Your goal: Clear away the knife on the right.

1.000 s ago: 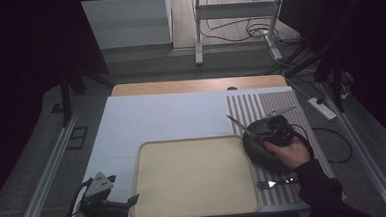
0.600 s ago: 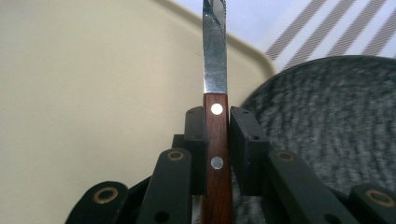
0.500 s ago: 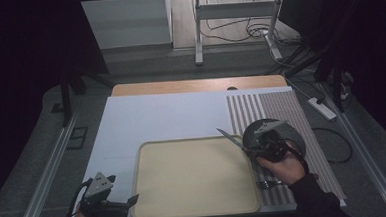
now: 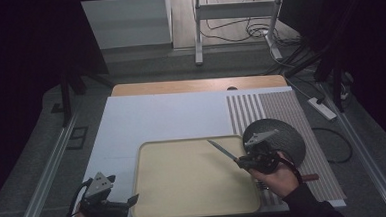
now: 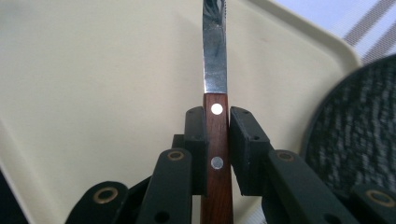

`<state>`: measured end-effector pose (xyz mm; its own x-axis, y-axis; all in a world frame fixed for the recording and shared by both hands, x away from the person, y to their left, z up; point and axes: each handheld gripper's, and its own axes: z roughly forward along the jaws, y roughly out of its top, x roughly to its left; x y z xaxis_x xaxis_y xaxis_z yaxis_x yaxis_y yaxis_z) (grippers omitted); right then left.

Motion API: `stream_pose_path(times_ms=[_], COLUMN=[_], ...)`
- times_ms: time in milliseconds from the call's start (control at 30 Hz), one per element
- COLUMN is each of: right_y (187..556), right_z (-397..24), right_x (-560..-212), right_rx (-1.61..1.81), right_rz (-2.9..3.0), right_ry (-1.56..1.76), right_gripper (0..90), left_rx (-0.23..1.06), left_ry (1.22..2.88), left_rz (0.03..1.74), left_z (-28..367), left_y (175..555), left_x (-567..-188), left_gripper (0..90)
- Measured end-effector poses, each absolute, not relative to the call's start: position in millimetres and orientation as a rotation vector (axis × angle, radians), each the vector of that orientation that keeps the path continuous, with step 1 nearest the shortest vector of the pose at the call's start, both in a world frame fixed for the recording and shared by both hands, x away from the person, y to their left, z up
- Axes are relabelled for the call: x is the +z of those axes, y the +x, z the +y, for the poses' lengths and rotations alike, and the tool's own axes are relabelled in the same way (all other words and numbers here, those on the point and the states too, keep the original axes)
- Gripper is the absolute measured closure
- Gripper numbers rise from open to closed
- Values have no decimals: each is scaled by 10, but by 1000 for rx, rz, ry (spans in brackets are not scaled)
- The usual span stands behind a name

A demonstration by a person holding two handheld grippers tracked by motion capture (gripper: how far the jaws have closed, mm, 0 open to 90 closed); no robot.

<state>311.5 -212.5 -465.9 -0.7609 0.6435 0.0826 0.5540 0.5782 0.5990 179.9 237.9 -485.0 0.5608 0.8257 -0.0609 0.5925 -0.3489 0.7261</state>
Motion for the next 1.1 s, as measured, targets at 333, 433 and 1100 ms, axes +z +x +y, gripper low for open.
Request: stream_pose_path(times_ms=[333,433,1100], right_y=[3109,3112,3138], right_z=[-1964,-1924,-1862], right_x=[-4805,-4864,-4904], right_rx=[869,837,790], right_rz=[2702,2713,2756], right_ry=[1001,1001,949], right_gripper=[778,777,637], left_rx=[415,416,417], left_ry=[2075,2076,2079], left_rz=[1131,1131,1129], left_z=[2375,2372,2368], left_y=[1798,1796,1798], left_x=[-4851,-4851,-4853], left_gripper=[11,11,12])
